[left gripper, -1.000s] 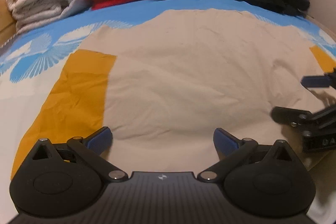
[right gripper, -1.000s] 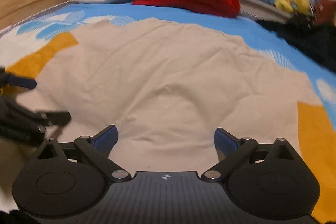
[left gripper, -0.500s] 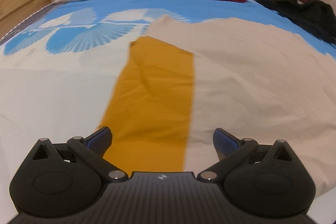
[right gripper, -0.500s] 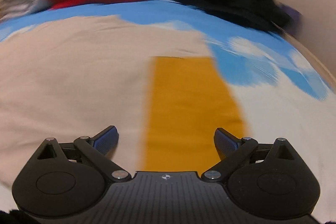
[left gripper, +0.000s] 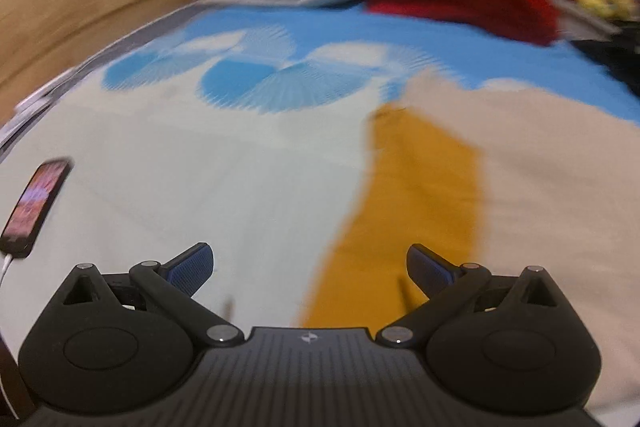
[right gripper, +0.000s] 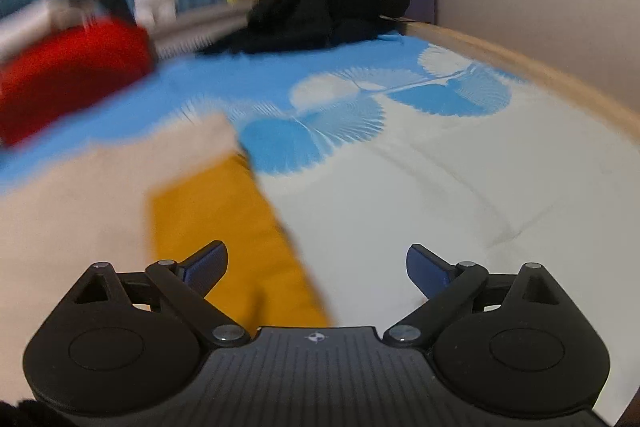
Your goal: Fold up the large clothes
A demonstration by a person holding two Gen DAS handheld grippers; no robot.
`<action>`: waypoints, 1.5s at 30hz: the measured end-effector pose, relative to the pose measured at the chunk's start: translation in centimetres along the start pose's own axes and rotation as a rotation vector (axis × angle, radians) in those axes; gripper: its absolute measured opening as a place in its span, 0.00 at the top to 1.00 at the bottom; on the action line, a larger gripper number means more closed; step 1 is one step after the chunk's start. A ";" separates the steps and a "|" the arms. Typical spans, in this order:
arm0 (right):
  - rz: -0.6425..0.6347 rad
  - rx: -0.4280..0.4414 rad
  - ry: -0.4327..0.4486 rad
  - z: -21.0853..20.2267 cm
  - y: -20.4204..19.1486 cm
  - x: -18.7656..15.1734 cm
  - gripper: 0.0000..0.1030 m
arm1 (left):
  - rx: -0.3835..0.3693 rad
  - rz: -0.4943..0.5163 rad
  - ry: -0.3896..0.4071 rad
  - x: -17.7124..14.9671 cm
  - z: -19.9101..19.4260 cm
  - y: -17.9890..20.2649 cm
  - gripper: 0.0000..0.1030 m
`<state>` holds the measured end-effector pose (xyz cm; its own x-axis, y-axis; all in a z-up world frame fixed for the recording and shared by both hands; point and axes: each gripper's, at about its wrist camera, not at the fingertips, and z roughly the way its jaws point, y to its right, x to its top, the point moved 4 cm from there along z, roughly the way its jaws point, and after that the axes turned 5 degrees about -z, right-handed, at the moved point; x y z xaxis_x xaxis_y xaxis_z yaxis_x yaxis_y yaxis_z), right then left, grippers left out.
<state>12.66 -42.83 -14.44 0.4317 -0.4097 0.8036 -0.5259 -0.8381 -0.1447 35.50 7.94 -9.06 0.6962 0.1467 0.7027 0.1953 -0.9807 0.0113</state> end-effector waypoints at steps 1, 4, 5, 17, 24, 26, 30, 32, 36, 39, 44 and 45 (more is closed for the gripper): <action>0.052 0.048 0.007 -1.1 -0.1 -0.2 0.05 | -0.036 0.016 0.019 -0.2 -1.5 0.9 0.00; 0.159 0.118 -0.023 -2.8 -0.5 -1.6 0.05 | -0.114 0.055 0.042 -1.8 -4.7 3.5 0.00; 0.194 0.131 -0.045 -3.0 -0.7 -2.4 0.05 | -0.137 0.064 0.032 -2.5 -5.4 4.2 0.00; 0.382 0.235 -0.246 -2.4 -3.6 -8.6 0.05 | -0.210 0.186 -0.101 -8.1 -4.1 9.2 0.00; 0.429 0.250 -0.210 0.0 -4.7 -7.7 0.04 | -0.215 0.209 -0.136 -8.5 -2.5 10.5 0.00; 0.448 0.240 -0.199 0.7 -4.7 -7.5 0.04 | -0.213 0.217 -0.144 -8.7 -2.1 10.9 0.00; 0.531 0.235 -0.147 1.6 -4.1 -7.1 0.03 | -0.202 0.227 -0.161 -8.9 -0.9 11.5 0.00; 0.577 0.245 -0.119 2.0 -3.7 -7.0 0.22 | -0.199 0.230 -0.165 -9.0 -0.5 11.7 0.00; 0.631 0.252 -0.108 2.0 -2.9 -6.9 0.87 | -0.193 0.239 -0.170 -9.1 0.3 11.9 0.00; 0.578 0.272 -0.056 1.0 -3.6 -5.9 0.88 | -0.187 0.240 -0.172 -9.2 0.7 12.1 0.00; 0.592 0.243 -0.086 1.6 -3.3 -6.3 0.88 | -0.272 0.232 -0.107 -8.7 -1.3 12.8 0.00; 0.596 0.241 -0.091 1.7 -3.2 -6.4 0.88 | -0.298 0.227 -0.089 -8.6 -1.7 13.1 0.00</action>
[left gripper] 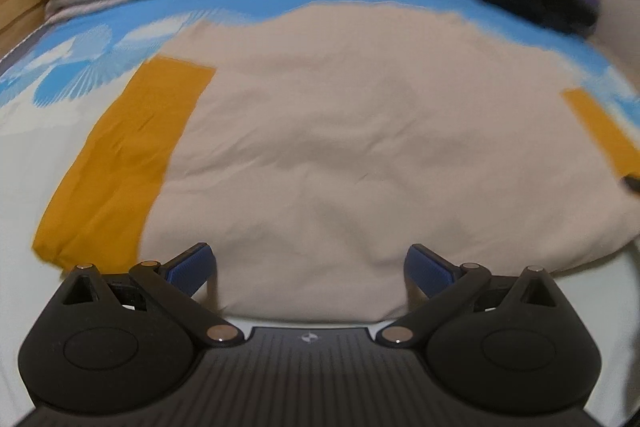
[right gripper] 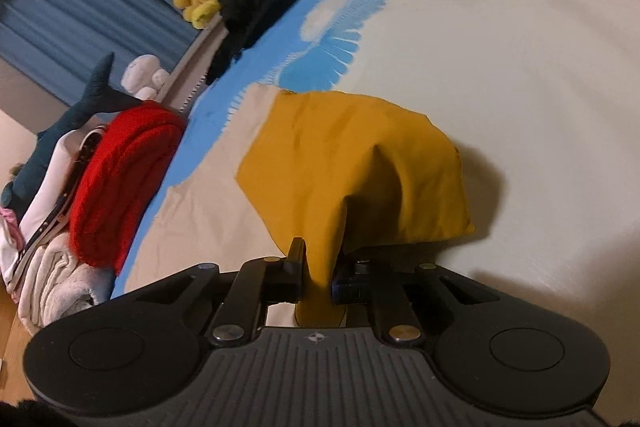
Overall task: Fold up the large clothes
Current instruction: 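Grasp the yellow sleeve with the right tool and lift it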
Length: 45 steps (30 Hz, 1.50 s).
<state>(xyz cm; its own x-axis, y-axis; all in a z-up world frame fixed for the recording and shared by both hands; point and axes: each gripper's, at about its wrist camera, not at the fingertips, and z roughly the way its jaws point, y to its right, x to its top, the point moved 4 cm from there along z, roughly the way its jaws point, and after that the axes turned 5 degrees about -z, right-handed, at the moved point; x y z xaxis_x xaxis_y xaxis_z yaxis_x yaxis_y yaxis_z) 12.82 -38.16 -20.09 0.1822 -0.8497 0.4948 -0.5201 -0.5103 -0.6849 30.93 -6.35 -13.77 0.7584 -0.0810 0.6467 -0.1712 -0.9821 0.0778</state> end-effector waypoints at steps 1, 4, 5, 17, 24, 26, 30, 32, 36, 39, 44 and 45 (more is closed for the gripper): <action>0.001 0.000 -0.001 0.0 0.1 0.1 0.88 | -0.007 0.003 0.008 0.1 0.1 0.3 0.00; 0.011 -0.001 -0.003 0.0 0.2 0.0 0.86 | 0.012 0.002 -0.058 -0.4 2.5 0.9 0.00; 0.016 -0.006 -0.007 0.2 0.3 -0.1 0.84 | 0.012 -0.010 -0.076 -0.7 3.4 0.8 0.00; -0.051 -0.048 0.008 0.5 0.1 -0.2 0.90 | 0.021 0.004 -0.054 -0.7 4.1 1.0 0.00; -0.489 -0.031 0.172 -3.9 -10.3 -0.5 0.94 | 0.024 0.013 -0.044 -0.8 4.1 1.1 0.00; -0.652 0.015 0.207 -5.1 -14.1 -2.1 0.94 | 0.017 0.013 -0.045 -0.7 4.2 0.9 0.00; -0.788 0.074 0.207 -5.6 -18.5 -4.8 0.95 | -0.063 -0.049 -0.114 0.6 2.6 -0.6 0.01; -0.773 0.054 0.184 -4.8 -18.5 -4.8 0.95 | -0.154 -0.160 -0.127 1.9 0.2 -3.0 0.01; -0.759 0.004 0.184 -3.8 -17.5 -4.4 0.95 | -0.064 -0.312 -0.030 3.7 -3.7 -11.9 0.00; -0.750 -0.038 0.182 -3.4 -16.7 -4.4 0.95 | 0.141 -0.460 -0.006 3.6 -3.4 -19.7 0.00; -0.730 -0.082 0.165 -2.1 -15.7 -4.8 0.95 | 0.270 -0.549 -0.195 0.2 1.5 -25.9 0.01; -0.724 -0.095 0.157 -1.8 -15.5 -4.8 0.95 | 0.311 -0.485 -0.157 0.1 1.7 -25.2 0.00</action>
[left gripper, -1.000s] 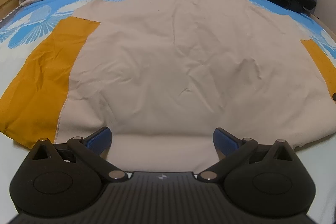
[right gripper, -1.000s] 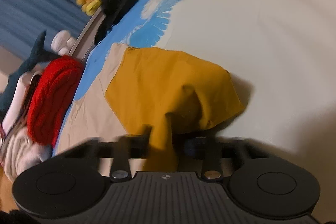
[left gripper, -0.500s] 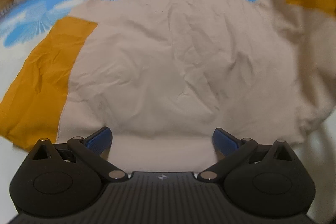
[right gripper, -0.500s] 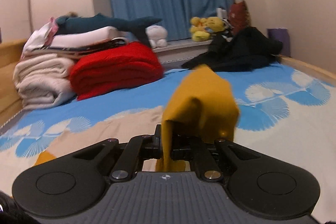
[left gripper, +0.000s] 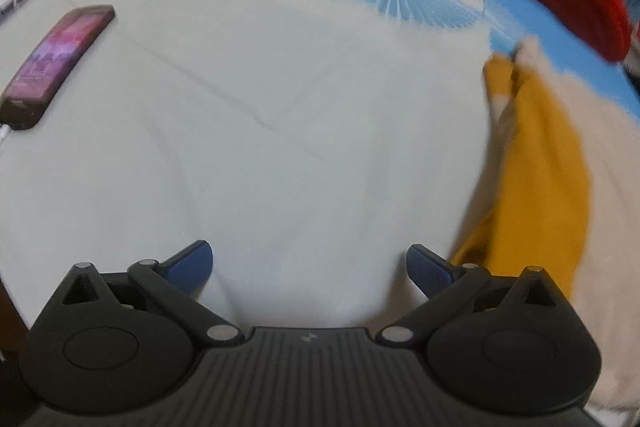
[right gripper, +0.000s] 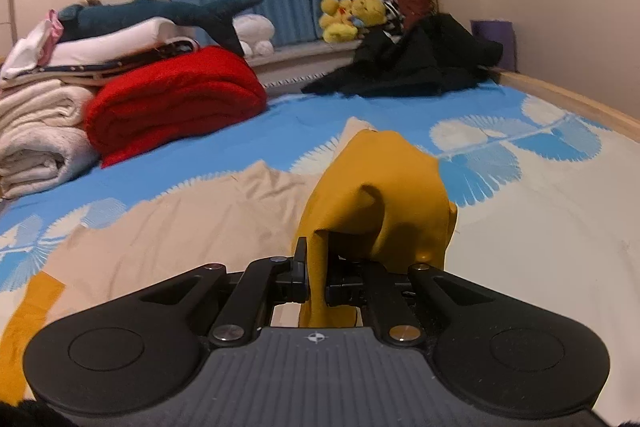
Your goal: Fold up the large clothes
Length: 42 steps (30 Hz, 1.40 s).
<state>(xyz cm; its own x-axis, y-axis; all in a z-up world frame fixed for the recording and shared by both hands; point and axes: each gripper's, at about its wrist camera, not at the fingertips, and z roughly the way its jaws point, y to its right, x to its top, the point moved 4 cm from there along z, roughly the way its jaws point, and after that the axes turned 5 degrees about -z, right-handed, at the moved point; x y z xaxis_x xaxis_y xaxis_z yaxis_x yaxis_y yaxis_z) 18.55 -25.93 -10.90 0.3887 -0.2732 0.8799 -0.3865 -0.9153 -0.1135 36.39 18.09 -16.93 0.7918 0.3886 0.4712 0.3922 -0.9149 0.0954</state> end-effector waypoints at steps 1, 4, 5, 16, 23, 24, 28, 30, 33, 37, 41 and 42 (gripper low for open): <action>0.013 -0.008 -0.010 0.3 0.0 0.0 0.95 | 0.018 0.066 0.021 -0.2 0.0 1.0 0.00; 0.028 0.017 0.016 -0.2 -1.8 1.5 0.95 | -0.003 0.090 0.011 -0.3 0.2 2.4 0.00; -0.015 0.036 0.045 -0.9 -3.2 2.2 0.95 | -0.006 0.073 0.006 -0.2 0.3 2.4 0.00; -0.716 0.412 0.197 -6.0 -27.4 -2.9 0.95 | -0.038 0.046 -0.001 0.6 0.9 1.2 0.00; -1.017 0.598 0.091 -7.0 -32.7 -11.3 0.96 | -0.057 0.031 -0.005 0.7 0.8 0.9 0.00; -1.028 0.596 0.089 -7.0 -32.9 -11.6 0.96 | -0.061 0.029 -0.005 0.7 0.7 0.8 0.00; -0.975 0.627 0.029 -6.1 -32.4 -10.9 0.96 | -0.089 -0.009 -0.018 1.1 0.5 0.2 0.00; -0.956 0.661 -0.005 -5.8 -32.0 -10.9 0.96 | -0.109 -0.053 -0.033 1.3 0.3 -0.4 0.00; -0.928 0.718 -0.048 -5.8 -31.7 -11.1 0.96 | -0.121 -0.109 -0.040 1.7 -0.4 -1.4 0.02; -0.938 0.742 -0.063 -5.5 -31.9 -11.6 0.95 | -0.159 -0.172 0.006 2.7 -2.6 -2.7 0.02; -0.976 0.740 -0.093 -4.9 -31.8 -12.7 0.87 | -0.301 -0.165 0.115 3.7 -7.2 -2.6 0.02; -0.973 0.747 -0.094 -5.0 -31.7 -12.9 0.79 | -0.372 -0.140 0.136 3.7 -8.4 -2.1 0.02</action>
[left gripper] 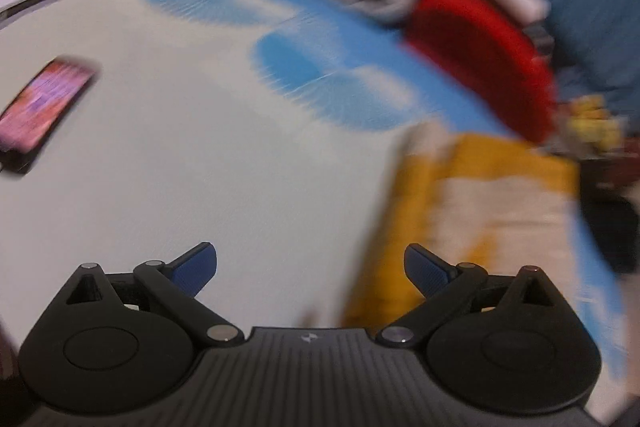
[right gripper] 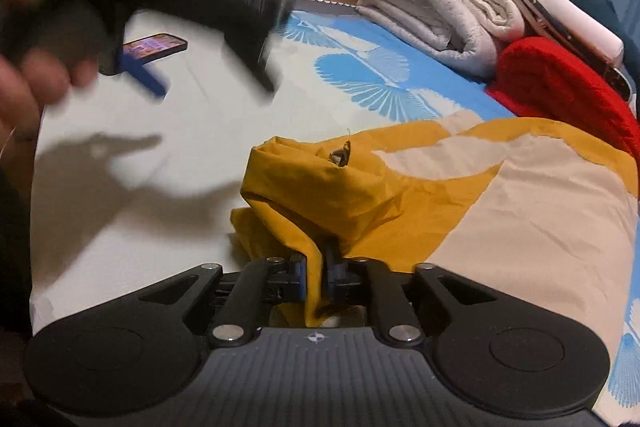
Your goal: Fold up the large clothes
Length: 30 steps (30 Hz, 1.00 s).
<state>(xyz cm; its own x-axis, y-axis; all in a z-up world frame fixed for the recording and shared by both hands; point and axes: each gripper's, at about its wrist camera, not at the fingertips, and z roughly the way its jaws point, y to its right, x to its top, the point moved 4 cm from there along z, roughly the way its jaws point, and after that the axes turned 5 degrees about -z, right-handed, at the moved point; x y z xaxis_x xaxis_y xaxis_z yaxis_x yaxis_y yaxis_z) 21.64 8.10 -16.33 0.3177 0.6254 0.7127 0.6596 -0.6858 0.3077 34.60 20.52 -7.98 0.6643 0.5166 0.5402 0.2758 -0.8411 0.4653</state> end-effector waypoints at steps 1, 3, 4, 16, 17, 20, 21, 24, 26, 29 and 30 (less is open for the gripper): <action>0.007 0.017 0.005 -0.2 -0.1 0.0 0.72 | -0.056 0.026 -0.001 0.0 -0.4 0.9 0.02; 0.045 0.079 0.022 -1.0 -0.4 0.1 0.54 | -0.125 0.088 -0.026 -0.7 -0.4 3.0 0.02; 0.083 0.126 0.039 -1.9 -0.4 0.2 0.55 | -0.136 0.113 -0.042 -1.3 0.0 3.9 0.02; 0.439 -0.190 0.113 -12.6 11.6 -4.4 0.55 | 0.153 0.167 -0.143 -4.6 7.3 3.5 0.01; 0.494 -0.146 0.074 -11.4 12.0 -5.5 0.55 | 0.156 0.117 -0.177 -4.8 8.0 2.6 0.01; 0.575 -0.085 -0.012 -7.8 11.6 -8.6 0.55 | 0.180 0.114 -0.199 -5.3 8.7 1.1 0.01; 0.554 -0.096 -0.012 -7.2 10.9 -9.3 0.55 | 0.185 0.127 -0.193 -5.4 8.7 1.0 0.00; 0.487 -0.130 0.000 -6.2 9.6 -10.1 0.55 | 0.196 0.156 -0.180 -5.4 9.1 0.7 0.00; 0.433 -0.143 0.000 -5.8 9.5 -9.8 0.55 | 0.200 0.169 -0.171 -5.3 9.1 0.7 0.00; 0.422 -0.145 0.004 -7.2 10.0 -9.2 0.55 | 0.199 0.155 -0.167 -5.1 8.7 0.9 0.00; 0.418 -0.143 0.010 -7.8 9.9 -9.1 0.55 | 0.198 0.152 -0.165 -5.1 8.6 0.8 0.00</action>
<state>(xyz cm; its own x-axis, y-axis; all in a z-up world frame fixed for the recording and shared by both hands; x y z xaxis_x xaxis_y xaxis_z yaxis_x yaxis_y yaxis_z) 19.98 -7.25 -14.85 0.5299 0.2799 0.8005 0.3746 -0.9241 0.0751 37.46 15.81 -16.39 0.8082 0.3626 0.4641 0.2836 -0.9302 0.2330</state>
